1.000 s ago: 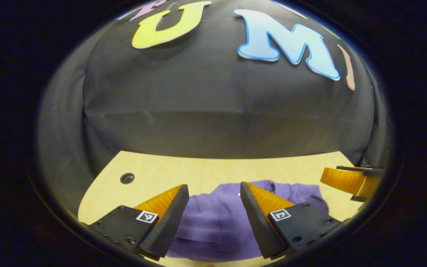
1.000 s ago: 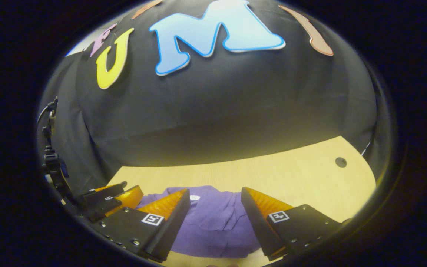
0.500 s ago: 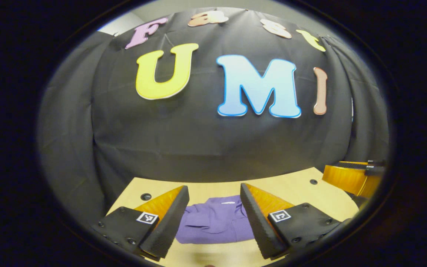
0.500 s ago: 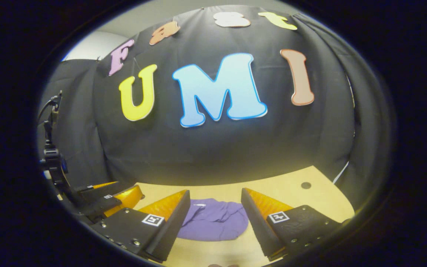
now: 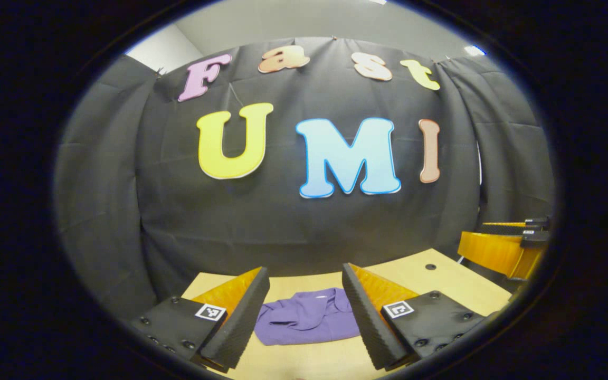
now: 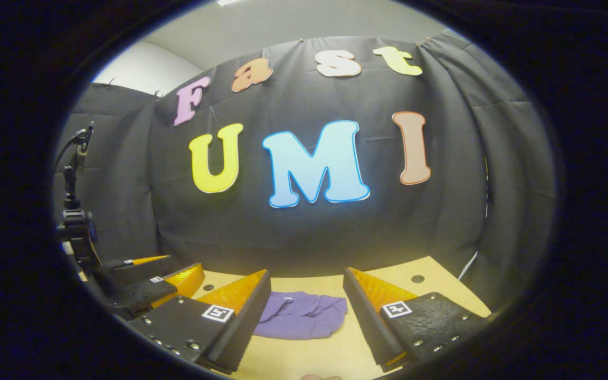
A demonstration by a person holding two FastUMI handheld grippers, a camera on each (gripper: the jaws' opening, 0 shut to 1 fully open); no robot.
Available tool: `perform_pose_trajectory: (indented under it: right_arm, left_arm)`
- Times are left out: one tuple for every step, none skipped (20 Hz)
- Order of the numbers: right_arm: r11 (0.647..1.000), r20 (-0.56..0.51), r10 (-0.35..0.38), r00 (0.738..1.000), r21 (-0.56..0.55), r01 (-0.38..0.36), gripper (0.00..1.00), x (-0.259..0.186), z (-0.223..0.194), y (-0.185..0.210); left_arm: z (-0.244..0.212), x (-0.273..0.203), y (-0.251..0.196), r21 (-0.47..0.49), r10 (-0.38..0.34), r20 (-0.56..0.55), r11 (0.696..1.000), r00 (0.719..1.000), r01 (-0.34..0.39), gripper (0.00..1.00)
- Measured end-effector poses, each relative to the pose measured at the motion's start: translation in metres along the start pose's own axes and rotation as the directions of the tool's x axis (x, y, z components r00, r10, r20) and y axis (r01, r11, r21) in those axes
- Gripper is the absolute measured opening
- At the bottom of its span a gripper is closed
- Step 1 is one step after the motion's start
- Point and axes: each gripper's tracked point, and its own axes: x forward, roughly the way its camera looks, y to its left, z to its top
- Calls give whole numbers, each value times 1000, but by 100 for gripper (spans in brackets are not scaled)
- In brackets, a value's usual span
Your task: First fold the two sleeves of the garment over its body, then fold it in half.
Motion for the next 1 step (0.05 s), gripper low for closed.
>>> perform_pose_trajectory:
  right_arm:
    - [1000,7,-2,1000,2,2,87,-4,1,0]
  left_arm:
    - [4,-2,-1,7,-1,11,1000,1000,1,94]
